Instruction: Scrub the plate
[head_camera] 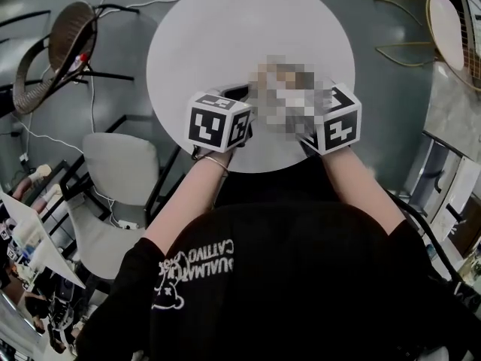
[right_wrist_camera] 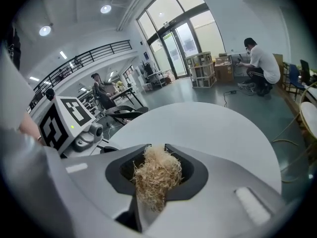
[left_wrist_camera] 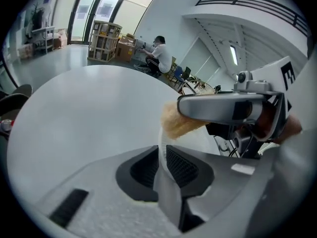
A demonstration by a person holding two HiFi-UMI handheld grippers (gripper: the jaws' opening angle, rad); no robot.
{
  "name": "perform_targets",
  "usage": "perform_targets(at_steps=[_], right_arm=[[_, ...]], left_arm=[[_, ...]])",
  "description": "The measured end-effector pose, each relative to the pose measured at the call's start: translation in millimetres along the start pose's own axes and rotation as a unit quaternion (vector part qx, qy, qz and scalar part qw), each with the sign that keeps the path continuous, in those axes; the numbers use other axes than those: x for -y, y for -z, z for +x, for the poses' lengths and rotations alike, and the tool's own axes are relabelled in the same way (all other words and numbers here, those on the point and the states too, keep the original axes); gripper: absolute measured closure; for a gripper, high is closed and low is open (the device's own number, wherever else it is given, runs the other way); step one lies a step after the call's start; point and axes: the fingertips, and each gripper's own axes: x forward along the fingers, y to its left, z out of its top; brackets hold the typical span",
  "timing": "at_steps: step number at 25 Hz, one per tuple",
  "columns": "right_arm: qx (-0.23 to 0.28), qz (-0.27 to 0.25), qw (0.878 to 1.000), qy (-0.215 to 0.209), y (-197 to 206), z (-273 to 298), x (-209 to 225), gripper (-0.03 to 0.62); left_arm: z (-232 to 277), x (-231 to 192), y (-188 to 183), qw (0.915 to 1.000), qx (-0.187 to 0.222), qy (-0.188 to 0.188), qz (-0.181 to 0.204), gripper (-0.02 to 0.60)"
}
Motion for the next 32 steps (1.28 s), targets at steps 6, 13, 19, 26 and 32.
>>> perform_targets(at_steps=[6, 13, 19, 26, 32], right_arm=[[-0.028, -0.056, 0.998, 0.019, 9.6, 9.9, -3.4, 0.508], [-0.043, -0.059, 0.996, 0.042, 22.4, 1.5, 11.2, 0.507], [-0.050, -0.053, 0.995, 0.065, 29.2, -8.6, 28.2, 0.507], [-0.052, -0.056, 0.995, 0.070, 39.2, -24.6, 45.8, 0.507], [-0.059, -0.068, 0.994, 0.067, 39.1, -42.3, 61.0, 0.507]], left_arm=[[-1.1, 1.7, -0.1, 0.9999, 0.008, 0.008, -0.005, 0.545], [-3.1, 0.0, 6.1, 0.9991, 0.024, 0.011, -0.032, 0.548], [-11.6, -5.8, 11.6, 0.9964, 0.047, 0.007, -0.070, 0.551], [-12.7, -2.4, 18.7, 0.9914, 0.070, -0.006, -0.110, 0.552], [-17.7, 4.6, 24.1, 0.9843, 0.090, -0.021, -0.150, 0.554]])
